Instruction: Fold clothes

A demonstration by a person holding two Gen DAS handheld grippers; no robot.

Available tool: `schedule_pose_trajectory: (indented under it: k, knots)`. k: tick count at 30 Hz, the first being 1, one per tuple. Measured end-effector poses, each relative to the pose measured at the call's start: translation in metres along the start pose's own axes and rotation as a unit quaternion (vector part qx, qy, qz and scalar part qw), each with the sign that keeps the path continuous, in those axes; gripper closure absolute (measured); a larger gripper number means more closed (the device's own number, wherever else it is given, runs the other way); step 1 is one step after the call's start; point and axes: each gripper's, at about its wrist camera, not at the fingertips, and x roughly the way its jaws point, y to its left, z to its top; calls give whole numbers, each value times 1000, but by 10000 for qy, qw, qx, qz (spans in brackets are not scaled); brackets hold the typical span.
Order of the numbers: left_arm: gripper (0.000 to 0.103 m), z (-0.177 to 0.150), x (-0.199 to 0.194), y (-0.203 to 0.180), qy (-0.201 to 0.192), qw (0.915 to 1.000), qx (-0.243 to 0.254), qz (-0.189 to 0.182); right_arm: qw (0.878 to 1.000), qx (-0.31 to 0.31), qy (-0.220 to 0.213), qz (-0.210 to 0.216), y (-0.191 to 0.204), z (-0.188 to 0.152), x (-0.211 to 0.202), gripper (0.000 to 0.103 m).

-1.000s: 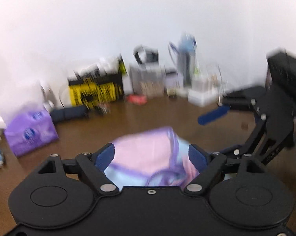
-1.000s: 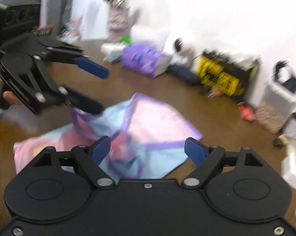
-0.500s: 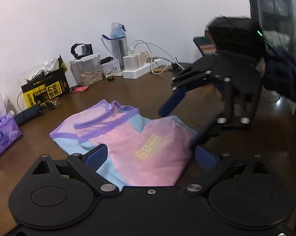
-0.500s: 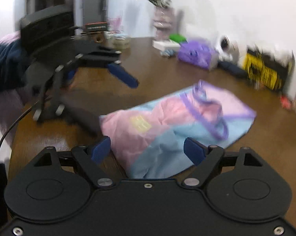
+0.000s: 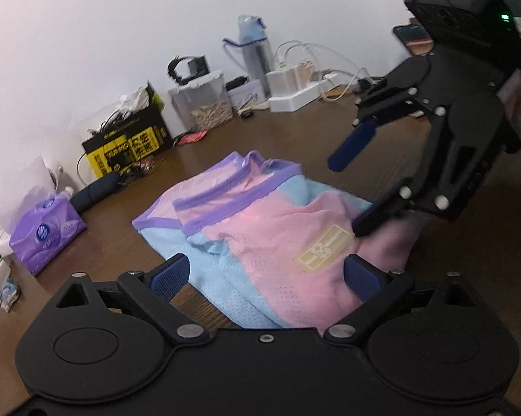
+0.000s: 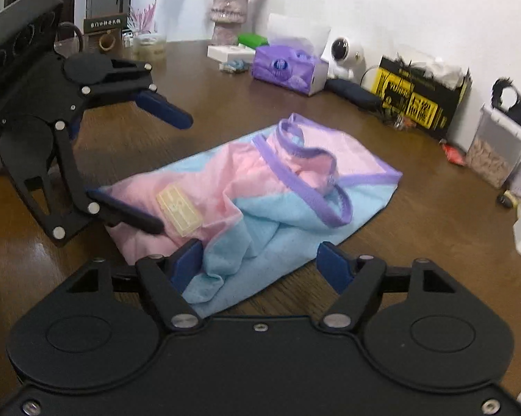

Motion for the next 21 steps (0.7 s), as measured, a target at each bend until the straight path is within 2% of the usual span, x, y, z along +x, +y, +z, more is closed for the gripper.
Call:
schedule_pose_trajectory:
  k: [2, 4, 7, 9, 11, 12, 13, 14, 15, 16, 20, 21]
  knots:
    - [6, -3, -17, -5, -284, 9985, 392, -240, 9991, -335, -244, -114, 8, 2, -16, 24]
    - [5, -7, -24, -9, -412, 9952, 755, -478, 9910, -1211, -561, -87, 28, -5, -40, 24]
    - [5, -10, -22, -9, -279, 9945, 716, -708, 9822, -1829, -389, 193, 46, -11, -40, 24]
    - [5, -11, -17, -13, -239, 9946, 652, -774, 9801, -1942, -132, 387, 50, -14, -29, 32]
    - [5, -11, -14, -20, -270, 9936, 820, -729, 9787, -2002, 64, 446, 51, -14, -20, 51]
    - [5, -11, -13, -23, -284, 9931, 905, -687, 9794, -1968, 98, 450, 50, -13, -17, 54]
    - [5, -11, -13, -26, -297, 9926, 990, -642, 9815, -1839, 128, 510, 45, -10, -14, 62]
    - [5, -11, -11, -32, -306, 9911, 1192, -502, 9831, -1724, 188, 589, 41, -8, -12, 75]
    - [5, -12, -9, -35, -342, 9893, 1361, -388, 9836, -1691, 164, 602, 40, -7, -13, 83]
    - [5, -12, -8, -38, -362, 9884, 1443, -320, 9851, -1604, 77, 619, 35, -4, -13, 87]
    - [5, -15, -4, -48, -527, 9799, 1917, 149, 9901, -1165, -264, 732, 19, 6, -22, 89]
    - [10, -17, -1, -51, -561, 9758, 2080, 375, 9911, -1018, -375, 765, 13, 10, -27, 89]
